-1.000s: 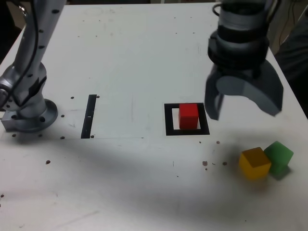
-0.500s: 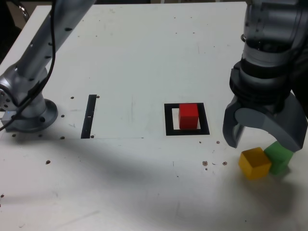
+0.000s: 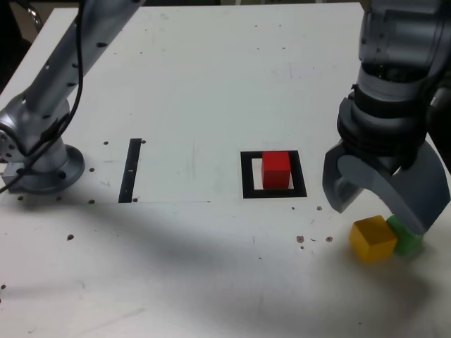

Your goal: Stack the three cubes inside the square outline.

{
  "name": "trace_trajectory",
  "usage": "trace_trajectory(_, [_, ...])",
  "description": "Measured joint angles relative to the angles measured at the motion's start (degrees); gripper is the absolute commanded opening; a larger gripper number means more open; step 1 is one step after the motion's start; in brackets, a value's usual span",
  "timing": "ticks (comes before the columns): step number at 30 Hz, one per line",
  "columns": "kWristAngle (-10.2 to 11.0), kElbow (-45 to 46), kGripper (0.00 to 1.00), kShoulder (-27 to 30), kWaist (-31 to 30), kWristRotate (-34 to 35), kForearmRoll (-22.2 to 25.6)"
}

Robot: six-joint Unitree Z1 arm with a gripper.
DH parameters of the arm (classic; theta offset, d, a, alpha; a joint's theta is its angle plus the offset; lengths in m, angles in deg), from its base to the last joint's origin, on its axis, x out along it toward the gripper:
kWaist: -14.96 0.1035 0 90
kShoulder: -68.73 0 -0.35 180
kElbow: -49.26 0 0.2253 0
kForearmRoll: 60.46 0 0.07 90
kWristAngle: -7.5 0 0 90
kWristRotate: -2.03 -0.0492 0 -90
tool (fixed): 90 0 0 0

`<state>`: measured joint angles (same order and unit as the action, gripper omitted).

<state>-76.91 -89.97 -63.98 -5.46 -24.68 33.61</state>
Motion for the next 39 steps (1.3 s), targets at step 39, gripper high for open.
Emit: trace_trajectory(39, [3.0,-1.6,0.87,-5.8,-3.2,-14.0,3.0])
